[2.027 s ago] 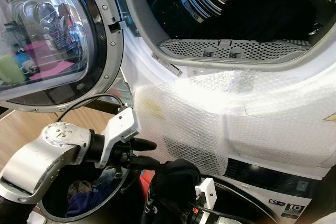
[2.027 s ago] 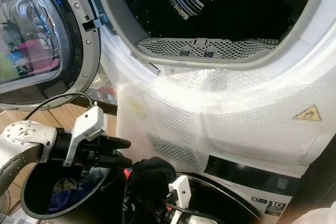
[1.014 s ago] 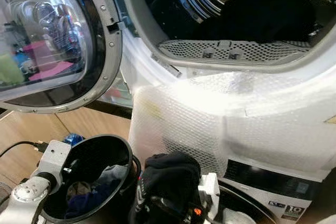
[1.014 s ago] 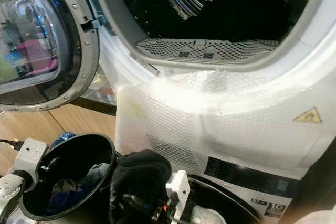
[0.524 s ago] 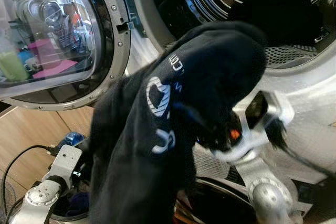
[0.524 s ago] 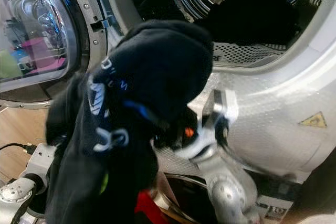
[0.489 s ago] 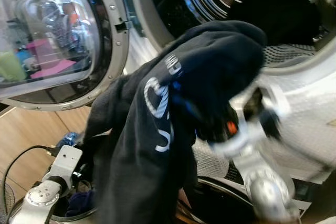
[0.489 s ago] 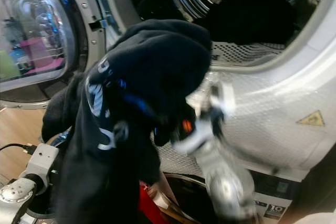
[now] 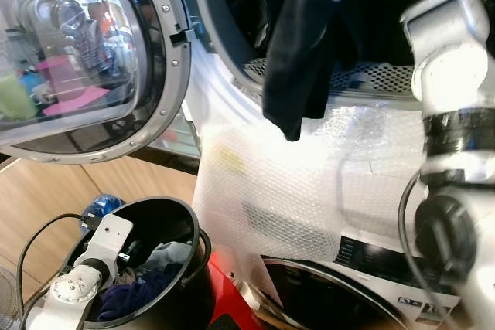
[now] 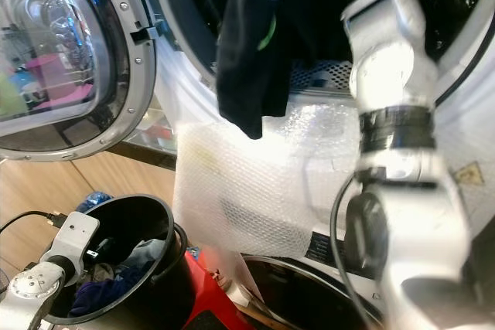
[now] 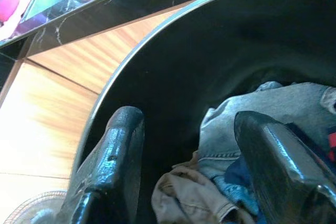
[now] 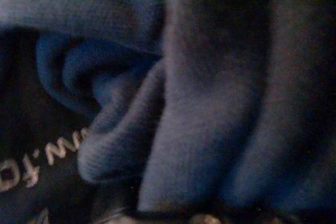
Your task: Clothes washing
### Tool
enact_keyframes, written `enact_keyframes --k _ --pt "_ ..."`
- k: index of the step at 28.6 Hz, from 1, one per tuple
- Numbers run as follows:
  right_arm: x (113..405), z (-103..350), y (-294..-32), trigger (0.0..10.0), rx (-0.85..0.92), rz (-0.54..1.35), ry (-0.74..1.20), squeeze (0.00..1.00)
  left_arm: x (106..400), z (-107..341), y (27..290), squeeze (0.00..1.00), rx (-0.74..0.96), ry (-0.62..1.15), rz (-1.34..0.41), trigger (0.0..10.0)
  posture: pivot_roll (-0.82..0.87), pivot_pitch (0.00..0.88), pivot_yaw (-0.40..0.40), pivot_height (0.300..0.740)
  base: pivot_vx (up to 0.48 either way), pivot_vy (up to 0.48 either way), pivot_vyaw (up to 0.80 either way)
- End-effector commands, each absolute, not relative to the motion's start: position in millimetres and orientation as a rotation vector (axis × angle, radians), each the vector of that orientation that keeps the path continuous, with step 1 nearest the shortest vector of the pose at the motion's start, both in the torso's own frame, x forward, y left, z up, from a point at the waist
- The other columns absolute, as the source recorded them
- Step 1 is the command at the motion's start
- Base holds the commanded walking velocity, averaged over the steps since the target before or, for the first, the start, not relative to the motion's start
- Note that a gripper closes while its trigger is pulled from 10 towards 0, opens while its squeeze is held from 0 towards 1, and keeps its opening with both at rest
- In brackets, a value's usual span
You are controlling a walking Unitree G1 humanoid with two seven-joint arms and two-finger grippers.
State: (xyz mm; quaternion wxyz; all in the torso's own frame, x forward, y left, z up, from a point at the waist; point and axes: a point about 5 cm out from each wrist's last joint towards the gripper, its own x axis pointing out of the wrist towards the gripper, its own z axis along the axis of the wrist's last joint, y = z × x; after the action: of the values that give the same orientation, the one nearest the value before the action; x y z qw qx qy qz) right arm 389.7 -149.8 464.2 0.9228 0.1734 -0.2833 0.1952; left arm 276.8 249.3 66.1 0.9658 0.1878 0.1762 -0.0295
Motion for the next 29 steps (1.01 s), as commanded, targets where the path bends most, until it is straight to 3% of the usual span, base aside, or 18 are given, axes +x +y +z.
enact_keyframes --k 1,3,13,15,16,17,18,19,20,21,29 --pt "390.6 475.0 -164.5 0.0 0.353 0.174 -0.536 0.0 274.3 63.8 256.8 0.0 0.374 0.369 -0.028 10.0 -0.03 0.0 0.176 0.74 0.0 0.0 0.0" --pt "385.5 487.4 -185.9 0.0 0.362 -0.038 -0.532 0.0 274.0 64.1 255.2 0.0 0.373 0.36 -0.026 10.0 -0.02 0.0 0.166 0.74 0.0 0.0 0.0" --pt "389.0 488.3 -153.3 0.0 0.298 -0.126 -0.479 0.0 275.6 66.2 254.3 0.0 0.355 0.323 0.019 10.0 0.01 0.0 0.143 0.74 0.0 0.0 0.0" --pt "394.4 477.5 -140.1 0.0 0.286 -0.113 -0.436 0.0 274.0 65.1 253.4 0.0 0.346 0.324 0.028 10.0 0.02 0.0 0.133 0.74 0.0 0.0 0.0" --pt "402.2 457.6 -103.7 0.0 0.12 0.062 -0.346 0.0 271.7 61.8 248.9 0.0 0.345 0.341 0.004 10.0 0.03 0.0 0.13 0.74 0.0 0.0 0.0" --pt "403.4 452.3 -94.7 0.0 0.076 0.111 -0.321 0.0 271.1 61.0 247.7 0.0 0.346 0.345 -0.003 10.0 0.03 0.0 0.13 0.74 0.0 0.0 0.0" --pt "404.4 447.4 -87.3 1.0 0.045 0.136 -0.312 0.0 270.5 60.0 245.3 0.0 0.347 0.346 -0.016 10.0 0.03 0.0 0.123 0.74 0.0 0.0 0.0" --pt "406.3 439.5 -80.8 6.6 0.014 0.139 -0.298 0.0 269.6 58.8 241.8 0.0 0.348 0.347 -0.029 10.0 0.03 0.0 0.119 0.74 0.0 0.0 0.0" --pt "407.4 435.3 -78.3 6.6 -0.001 0.139 -0.287 0.0 269.3 58.3 240.5 0.0 0.349 0.348 -0.032 10.0 0.03 0.0 0.119 0.74 0.0 0.0 0.0" --pt "408.2 432.0 -77.1 10.0 -0.011 0.131 -0.278 0.0 269.2 58.1 239.2 0.0 0.345 0.346 -0.032 10.0 0.03 0.0 0.116 0.74 0.0 0.0 0.0" --pt "409.6 417.1 -59.0 10.0 -0.103 0.199 -0.251 0.0 268.6 57.4 230.8 0.0 0.328 0.34 -0.045 10.0 0.05 0.0 0.1 0.74 0.0 0.0 0.0"
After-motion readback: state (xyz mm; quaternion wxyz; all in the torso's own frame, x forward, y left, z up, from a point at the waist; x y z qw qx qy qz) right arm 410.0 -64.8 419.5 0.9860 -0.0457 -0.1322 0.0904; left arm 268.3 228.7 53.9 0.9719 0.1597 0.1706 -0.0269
